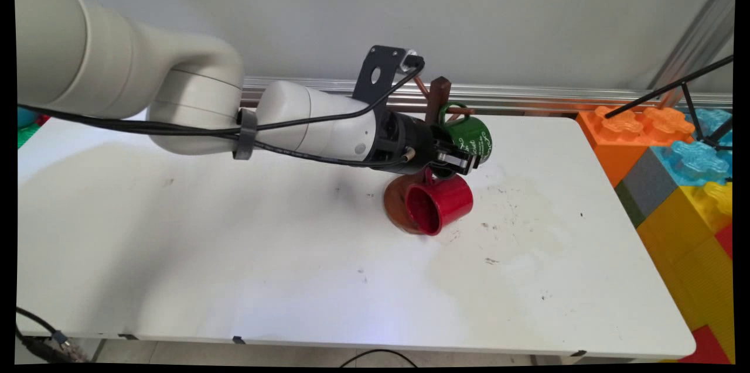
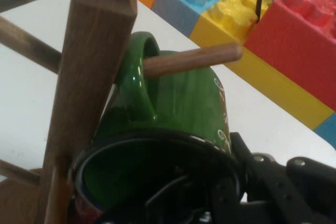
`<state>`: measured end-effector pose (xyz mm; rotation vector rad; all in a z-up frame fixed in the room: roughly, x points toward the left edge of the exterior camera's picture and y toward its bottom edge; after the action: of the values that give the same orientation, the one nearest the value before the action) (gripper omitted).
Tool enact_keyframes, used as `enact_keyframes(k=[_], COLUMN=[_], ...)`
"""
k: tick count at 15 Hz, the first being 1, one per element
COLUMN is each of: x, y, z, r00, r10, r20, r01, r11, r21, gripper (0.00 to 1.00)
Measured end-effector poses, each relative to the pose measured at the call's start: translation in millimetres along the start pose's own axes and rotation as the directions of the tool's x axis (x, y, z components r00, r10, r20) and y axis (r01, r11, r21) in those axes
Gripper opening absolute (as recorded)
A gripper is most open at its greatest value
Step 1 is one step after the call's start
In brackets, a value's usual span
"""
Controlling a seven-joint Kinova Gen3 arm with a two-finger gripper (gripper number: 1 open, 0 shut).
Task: Place the picked object on the table
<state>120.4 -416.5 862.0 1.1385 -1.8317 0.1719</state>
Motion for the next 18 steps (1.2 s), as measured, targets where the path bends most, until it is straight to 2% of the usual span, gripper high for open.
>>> enact_keyframes(k=[10,18], x=[-0.7,2.6], y=[-0.1,12.4], z=[-7.9,-25.0], r00=[1.000,0.999], r10=[0.016,0.034], r20=[-0.008,-0.022], r01=[-0.017,-0.036], r11=[1.000,0.997], r21=[-0.012,-0.065], gripper=[0.00,0.00])
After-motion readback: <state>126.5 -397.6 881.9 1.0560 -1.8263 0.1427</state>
